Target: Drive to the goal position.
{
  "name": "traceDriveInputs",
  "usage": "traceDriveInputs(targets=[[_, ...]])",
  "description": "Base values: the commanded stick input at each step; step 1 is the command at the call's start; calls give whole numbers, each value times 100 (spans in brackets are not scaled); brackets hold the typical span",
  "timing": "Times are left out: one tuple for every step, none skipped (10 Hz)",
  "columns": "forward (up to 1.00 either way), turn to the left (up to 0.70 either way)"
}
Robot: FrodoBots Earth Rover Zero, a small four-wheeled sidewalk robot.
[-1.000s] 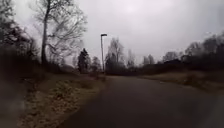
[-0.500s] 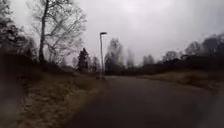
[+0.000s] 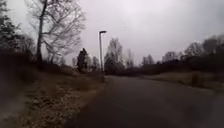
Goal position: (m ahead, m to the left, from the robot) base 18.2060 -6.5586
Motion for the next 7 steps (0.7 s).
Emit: traceDriveInputs(targets=[[68, 0], [68, 0], [68, 0], [68, 0], [68, 0], [68, 0], [68, 0]])
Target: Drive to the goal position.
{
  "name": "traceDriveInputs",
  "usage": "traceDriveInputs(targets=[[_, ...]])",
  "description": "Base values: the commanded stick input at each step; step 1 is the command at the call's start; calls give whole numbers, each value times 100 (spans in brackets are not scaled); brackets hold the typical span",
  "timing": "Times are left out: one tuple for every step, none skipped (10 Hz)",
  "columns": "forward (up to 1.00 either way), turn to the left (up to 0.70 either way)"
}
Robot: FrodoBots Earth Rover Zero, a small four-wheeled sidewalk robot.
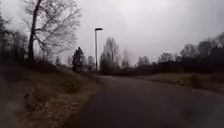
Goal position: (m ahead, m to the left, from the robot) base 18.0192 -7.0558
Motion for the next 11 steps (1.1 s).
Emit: traceDriveInputs(targets=[[68, 0], [68, 0], [68, 0], [68, 0], [68, -10], [68, -27], [68, -2], [68, 0], [68, 0], [68, 0], [68, 0]])
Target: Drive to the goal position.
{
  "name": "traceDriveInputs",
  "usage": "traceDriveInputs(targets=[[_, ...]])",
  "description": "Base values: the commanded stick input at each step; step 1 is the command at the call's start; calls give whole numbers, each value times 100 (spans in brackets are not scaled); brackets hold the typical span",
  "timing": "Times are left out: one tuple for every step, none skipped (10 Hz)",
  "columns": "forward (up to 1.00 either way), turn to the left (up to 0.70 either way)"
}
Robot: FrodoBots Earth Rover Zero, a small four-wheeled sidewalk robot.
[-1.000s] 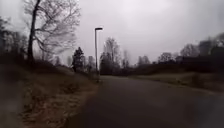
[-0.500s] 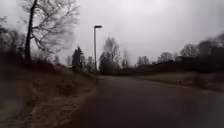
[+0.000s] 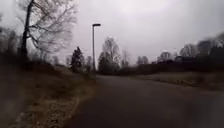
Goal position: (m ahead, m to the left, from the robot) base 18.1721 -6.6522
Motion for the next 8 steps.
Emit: traceDriveInputs(targets=[[68, 0], [68, 0], [68, 0], [68, 0], [68, 0], [68, 0], [68, 0], [68, 0]])
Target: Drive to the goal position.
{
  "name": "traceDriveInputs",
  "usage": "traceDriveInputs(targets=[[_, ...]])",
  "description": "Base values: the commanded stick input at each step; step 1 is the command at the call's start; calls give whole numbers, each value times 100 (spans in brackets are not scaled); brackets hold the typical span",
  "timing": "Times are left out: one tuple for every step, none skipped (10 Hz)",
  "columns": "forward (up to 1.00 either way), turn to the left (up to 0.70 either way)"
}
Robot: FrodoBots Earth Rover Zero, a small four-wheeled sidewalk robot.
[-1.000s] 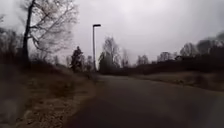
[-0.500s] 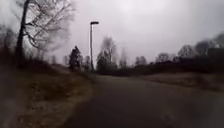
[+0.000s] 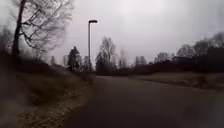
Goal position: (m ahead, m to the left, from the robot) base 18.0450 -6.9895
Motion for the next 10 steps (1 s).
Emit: traceDriveInputs(targets=[[68, 0], [68, 0], [68, 0], [68, 0], [68, 0], [68, 0], [68, 0], [68, 0], [68, 0], [68, 0]])
